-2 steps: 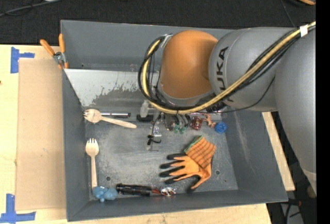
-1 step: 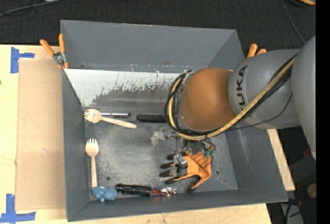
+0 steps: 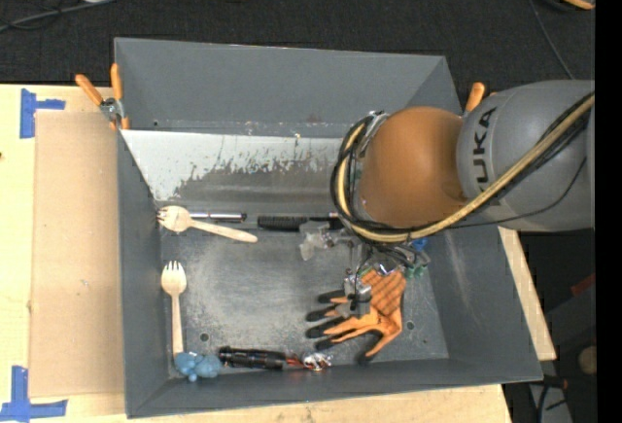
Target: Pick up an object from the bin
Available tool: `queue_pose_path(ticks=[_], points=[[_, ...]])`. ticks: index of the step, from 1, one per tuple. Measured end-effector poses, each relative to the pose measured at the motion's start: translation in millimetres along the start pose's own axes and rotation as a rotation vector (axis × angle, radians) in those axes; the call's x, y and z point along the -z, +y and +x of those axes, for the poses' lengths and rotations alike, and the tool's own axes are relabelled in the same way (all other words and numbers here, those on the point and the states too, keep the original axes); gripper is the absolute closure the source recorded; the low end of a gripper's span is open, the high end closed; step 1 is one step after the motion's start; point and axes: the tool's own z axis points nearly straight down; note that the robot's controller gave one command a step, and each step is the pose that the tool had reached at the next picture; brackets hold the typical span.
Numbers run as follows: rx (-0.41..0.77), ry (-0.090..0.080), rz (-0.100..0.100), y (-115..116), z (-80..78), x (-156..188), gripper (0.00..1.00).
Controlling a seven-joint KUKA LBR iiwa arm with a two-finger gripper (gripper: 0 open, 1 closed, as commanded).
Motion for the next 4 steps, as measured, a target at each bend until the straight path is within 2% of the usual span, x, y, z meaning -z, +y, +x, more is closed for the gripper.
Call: queue_pose_path(ticks=[1, 2, 3, 4], points=[[0.301, 0.007, -0.002, -36.8, 17.3, -8.7, 0.0], [0.219, -0.001, -0.001, -49.5, 34.3, -42.0, 0.0], [0.792, 0.003, -0.003, -65.1, 38.2, -42.9, 1.0], [0.79, 0.002, -0.003, -65.3, 38.2, -42.7, 1.0]])
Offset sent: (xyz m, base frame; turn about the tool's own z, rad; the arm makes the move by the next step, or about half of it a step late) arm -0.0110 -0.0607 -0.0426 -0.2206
